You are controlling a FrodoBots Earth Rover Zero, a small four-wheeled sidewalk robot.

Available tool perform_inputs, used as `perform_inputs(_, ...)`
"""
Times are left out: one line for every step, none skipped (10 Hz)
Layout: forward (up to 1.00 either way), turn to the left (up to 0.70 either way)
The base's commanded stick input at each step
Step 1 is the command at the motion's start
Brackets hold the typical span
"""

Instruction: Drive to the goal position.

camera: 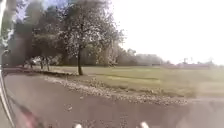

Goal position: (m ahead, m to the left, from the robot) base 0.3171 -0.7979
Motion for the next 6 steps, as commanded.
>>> perform_inputs(0.0,-0.7)
perform_inputs(0.0,-0.7)
perform_inputs(0.0,-0.7)
perform_inputs(0.0,-0.7)
perform_inputs(0.0,-0.7)
perform_inputs(0.0,-0.7)
